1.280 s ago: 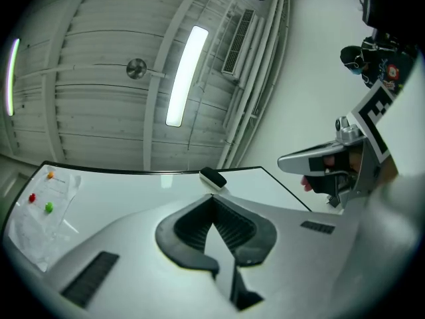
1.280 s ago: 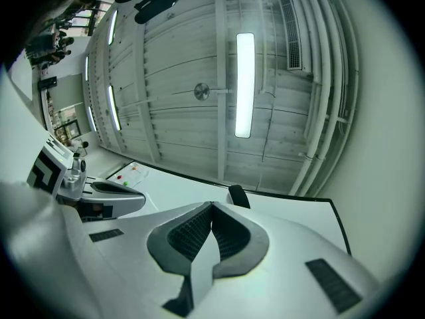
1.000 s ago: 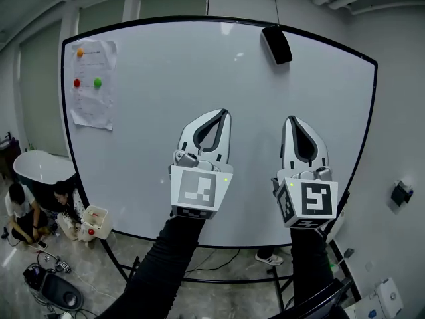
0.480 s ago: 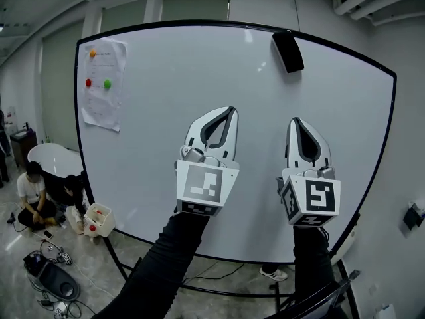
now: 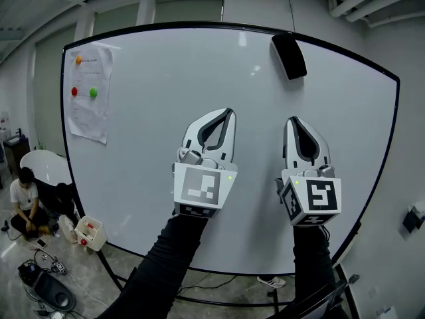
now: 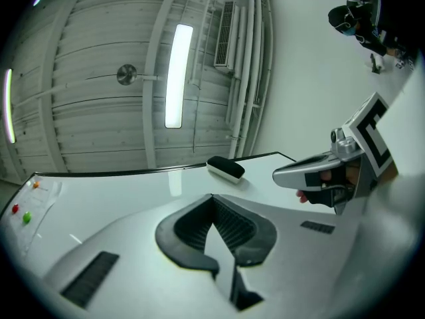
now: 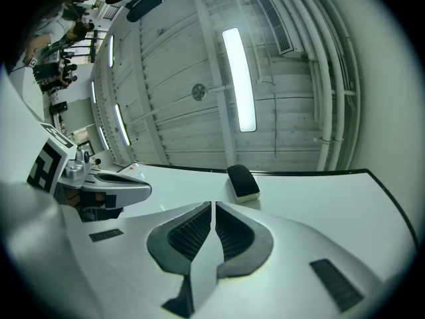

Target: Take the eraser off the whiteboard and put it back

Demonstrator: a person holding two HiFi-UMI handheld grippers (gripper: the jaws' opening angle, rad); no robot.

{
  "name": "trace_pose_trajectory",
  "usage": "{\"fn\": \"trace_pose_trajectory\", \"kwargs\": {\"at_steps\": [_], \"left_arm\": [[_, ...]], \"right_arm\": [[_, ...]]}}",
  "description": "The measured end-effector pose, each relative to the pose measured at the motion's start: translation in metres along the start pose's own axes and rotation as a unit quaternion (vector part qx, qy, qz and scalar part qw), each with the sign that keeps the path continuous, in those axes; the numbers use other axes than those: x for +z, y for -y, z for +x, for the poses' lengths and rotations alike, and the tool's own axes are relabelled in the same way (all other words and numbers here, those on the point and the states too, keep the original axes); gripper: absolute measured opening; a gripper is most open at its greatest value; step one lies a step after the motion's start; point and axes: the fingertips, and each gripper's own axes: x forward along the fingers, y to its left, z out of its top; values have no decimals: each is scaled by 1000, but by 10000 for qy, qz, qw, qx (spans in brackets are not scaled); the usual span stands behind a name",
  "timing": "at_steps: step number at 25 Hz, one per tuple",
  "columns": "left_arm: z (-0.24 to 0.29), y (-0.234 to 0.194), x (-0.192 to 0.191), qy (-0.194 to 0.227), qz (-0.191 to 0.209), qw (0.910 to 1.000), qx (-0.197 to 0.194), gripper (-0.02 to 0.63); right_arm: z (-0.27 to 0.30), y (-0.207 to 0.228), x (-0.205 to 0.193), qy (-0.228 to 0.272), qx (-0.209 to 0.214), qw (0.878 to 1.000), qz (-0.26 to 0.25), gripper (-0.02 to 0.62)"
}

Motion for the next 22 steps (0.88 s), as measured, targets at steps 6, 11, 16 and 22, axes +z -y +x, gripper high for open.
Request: {"fn": "trace_pose_trajectory", "kwargs": {"at_steps": [6, 11, 16, 22], "left_arm": [[15, -4, -13, 154, -102, 9998, -52, 6], [21, -7, -14, 255, -93, 9996, -83, 6], [23, -13, -18, 297, -117, 9995, -58, 6], [36, -11, -16, 346, -133, 9992, -133, 6]], "right_arm": [[22, 10, -9, -93, -60, 9998, -164, 14], [37, 17, -6, -113, -20, 9994, -315, 91], [58, 30, 1, -90, -107, 9991, -398, 188], [79, 48, 0, -131, -316, 9986, -394, 252]]}}
